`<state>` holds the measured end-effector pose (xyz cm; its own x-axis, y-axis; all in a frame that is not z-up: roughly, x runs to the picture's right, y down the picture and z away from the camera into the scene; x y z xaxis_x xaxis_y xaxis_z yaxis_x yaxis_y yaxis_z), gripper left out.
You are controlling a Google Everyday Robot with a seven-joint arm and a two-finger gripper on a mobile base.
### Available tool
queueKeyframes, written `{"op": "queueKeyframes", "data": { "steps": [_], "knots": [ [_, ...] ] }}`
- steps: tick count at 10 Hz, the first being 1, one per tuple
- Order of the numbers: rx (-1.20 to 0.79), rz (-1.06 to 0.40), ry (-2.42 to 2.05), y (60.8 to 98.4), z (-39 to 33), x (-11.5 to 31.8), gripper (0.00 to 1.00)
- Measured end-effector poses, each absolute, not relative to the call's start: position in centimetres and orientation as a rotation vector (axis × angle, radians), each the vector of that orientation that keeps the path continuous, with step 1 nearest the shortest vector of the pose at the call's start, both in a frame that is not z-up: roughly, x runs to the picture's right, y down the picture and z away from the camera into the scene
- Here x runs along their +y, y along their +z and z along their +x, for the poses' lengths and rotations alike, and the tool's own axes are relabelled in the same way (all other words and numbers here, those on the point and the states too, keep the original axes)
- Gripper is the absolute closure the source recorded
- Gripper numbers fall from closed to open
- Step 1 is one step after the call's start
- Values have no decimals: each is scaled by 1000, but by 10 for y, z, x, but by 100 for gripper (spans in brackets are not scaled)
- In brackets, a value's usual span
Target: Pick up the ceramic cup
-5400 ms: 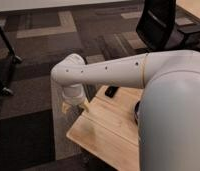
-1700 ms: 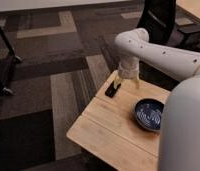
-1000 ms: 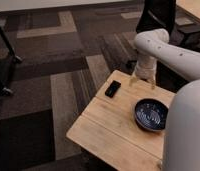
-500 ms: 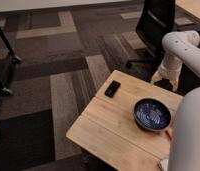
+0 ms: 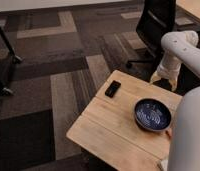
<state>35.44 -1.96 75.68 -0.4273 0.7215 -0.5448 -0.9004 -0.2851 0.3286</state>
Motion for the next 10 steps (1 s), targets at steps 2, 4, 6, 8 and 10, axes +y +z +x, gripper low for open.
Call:
{"op": "queueKeyframes", "data": {
  "steps": [2,4,6,8,10],
  "knots": [
    [716,-343,1958,766,370,-23,35],
    [698,-334,1997,769,384,-24,35],
    [736,-307,2034,764,409,-13,35],
    [809,-270,2048,751,440,6,35],
    [821,-265,2017,744,467,27,35]
  ]
}}
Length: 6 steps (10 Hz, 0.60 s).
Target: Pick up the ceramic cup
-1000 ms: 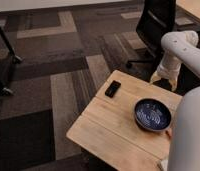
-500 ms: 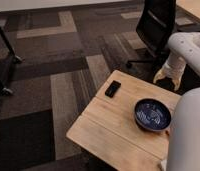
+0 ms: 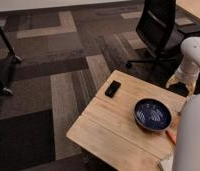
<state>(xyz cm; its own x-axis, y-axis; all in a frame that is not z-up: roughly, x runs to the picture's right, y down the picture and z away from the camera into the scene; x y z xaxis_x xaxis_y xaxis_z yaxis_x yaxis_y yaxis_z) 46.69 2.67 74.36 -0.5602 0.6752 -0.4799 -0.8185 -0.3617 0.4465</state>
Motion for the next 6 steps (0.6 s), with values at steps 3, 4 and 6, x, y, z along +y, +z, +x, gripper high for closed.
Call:
{"op": "queueKeyframes", "data": {
  "steps": [3,4,6],
  "knots": [
    [762,-293,1984,751,489,51,35],
    [732,-304,1970,755,494,59,35],
    [702,-328,1937,766,497,76,44]
  ]
}}
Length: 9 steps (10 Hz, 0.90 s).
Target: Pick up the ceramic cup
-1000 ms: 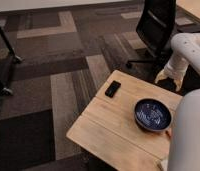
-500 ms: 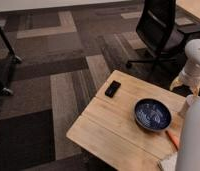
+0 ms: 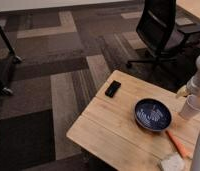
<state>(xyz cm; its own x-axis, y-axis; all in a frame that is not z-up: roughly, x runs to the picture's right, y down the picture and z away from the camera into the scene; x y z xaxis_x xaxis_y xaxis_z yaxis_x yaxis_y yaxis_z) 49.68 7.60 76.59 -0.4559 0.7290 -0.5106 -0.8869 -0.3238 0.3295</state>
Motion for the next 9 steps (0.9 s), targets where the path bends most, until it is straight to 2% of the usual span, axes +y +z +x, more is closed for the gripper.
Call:
{"op": "queueKeyframes", "data": {
  "steps": [1,4,8,9],
  "knots": [
    [702,-333,1930,768,497,80,53],
    [717,-335,1893,770,483,71,99],
    [699,-248,1913,734,472,15,100],
    [662,-270,1930,727,460,4,100]
  ]
}}
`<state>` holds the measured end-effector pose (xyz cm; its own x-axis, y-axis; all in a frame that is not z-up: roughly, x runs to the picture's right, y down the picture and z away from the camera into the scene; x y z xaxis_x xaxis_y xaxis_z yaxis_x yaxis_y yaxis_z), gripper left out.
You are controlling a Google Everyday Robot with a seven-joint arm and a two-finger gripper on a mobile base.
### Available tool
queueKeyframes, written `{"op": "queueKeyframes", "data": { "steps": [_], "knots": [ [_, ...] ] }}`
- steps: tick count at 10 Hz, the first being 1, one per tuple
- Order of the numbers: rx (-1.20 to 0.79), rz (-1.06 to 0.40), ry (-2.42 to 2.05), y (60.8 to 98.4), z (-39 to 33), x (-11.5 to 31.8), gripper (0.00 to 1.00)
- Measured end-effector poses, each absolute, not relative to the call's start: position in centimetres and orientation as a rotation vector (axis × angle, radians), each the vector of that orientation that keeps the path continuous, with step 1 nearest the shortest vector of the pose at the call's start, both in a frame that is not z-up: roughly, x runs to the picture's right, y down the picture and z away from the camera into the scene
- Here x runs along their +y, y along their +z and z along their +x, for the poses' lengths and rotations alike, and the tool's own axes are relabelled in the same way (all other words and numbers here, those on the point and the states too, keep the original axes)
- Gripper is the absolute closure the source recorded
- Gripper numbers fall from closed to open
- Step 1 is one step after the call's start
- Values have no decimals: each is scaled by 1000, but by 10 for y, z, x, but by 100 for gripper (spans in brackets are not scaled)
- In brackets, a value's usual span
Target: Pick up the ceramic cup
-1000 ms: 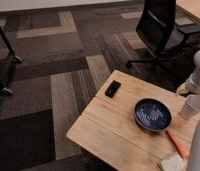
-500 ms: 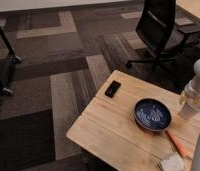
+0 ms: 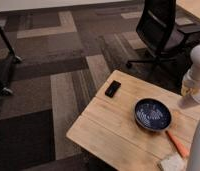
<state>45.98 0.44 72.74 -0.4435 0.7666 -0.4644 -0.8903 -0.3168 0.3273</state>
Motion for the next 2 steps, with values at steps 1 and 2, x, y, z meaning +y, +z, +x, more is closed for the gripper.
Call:
{"op": "queueKeyframes", "data": {
  "steps": [1,2],
  "knots": [
    [656,-274,1931,727,457,3,100],
    [657,-273,1932,726,459,4,100]
  ]
}}
